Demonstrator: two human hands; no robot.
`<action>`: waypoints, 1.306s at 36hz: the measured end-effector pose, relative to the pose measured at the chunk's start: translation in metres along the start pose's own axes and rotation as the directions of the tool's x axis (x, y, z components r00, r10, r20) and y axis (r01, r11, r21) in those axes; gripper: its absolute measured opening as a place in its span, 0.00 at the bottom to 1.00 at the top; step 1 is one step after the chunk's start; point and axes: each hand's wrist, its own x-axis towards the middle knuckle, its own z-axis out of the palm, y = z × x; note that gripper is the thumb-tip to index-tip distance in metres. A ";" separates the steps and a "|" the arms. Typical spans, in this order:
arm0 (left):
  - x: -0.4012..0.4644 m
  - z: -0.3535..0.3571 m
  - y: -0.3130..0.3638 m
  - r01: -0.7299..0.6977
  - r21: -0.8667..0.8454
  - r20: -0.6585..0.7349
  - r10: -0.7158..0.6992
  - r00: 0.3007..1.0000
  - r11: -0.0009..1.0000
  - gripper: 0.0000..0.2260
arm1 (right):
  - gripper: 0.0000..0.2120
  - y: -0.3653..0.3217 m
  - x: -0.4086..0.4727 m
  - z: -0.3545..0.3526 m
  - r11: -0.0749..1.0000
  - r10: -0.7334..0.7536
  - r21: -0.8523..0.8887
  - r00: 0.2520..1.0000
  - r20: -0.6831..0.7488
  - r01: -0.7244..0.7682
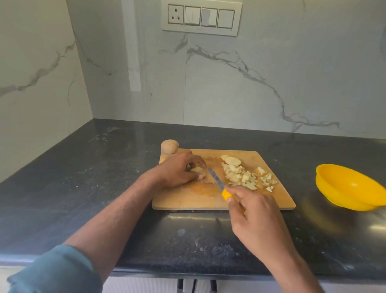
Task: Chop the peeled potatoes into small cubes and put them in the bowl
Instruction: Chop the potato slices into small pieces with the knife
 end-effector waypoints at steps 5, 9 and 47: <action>-0.005 -0.001 -0.002 0.005 -0.111 -0.054 -0.011 0.998 0.994 0.23 | 0.15 -0.004 0.015 0.014 1.000 0.002 -0.008 1.000 -0.015 -0.002; -0.007 -0.003 -0.005 0.046 -0.202 -0.087 -0.064 0.994 0.978 0.28 | 0.16 -0.011 0.029 0.030 0.997 -0.005 -0.077 0.999 0.039 0.008; -0.003 -0.002 0.003 -0.012 0.010 -0.027 0.013 1.000 1.000 0.09 | 0.17 -0.014 0.004 0.023 0.991 -0.047 -0.118 0.988 0.144 0.064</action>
